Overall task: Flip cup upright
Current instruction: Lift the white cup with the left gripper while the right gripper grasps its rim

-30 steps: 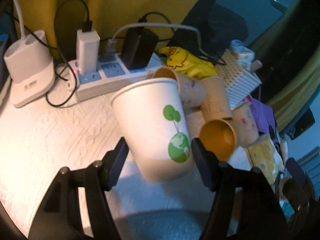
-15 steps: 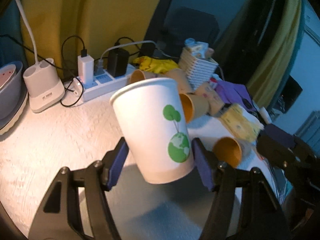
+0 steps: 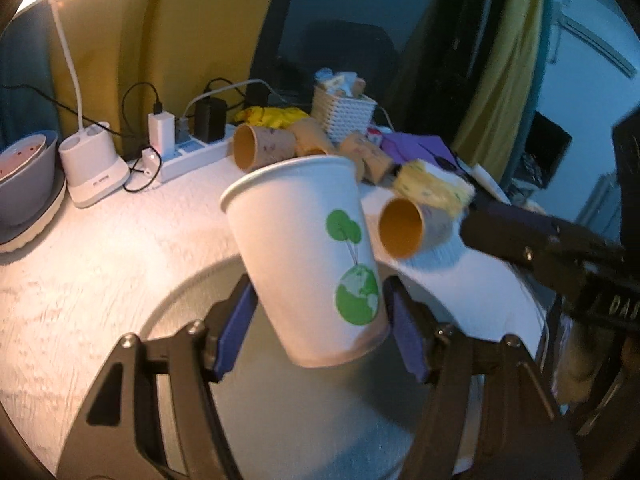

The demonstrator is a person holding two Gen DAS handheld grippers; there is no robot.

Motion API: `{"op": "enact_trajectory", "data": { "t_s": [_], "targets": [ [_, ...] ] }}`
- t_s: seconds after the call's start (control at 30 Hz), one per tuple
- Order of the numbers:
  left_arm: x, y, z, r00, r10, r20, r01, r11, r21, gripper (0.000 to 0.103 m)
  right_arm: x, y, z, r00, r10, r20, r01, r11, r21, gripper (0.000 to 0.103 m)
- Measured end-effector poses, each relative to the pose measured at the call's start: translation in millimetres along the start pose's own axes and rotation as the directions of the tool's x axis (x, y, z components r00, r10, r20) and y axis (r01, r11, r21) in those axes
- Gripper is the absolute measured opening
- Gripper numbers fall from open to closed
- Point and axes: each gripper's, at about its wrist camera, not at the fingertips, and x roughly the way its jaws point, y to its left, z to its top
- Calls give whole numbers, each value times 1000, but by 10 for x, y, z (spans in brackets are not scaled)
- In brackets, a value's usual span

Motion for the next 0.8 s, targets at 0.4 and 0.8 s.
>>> {"op": "enact_trajectory", "data": {
  "t_s": [0.4,0.8],
  "targets": [
    [-227,-229,-572,999,-46,-18,48,993,112,66,-202,220,-515,996,24,-80,-24,1000,6,73],
    [-545,-416,-956,997,-76,28,70,979,192,66,-449,567,-822,983,150,-105,-153,988,-17,73]
  ]
}}
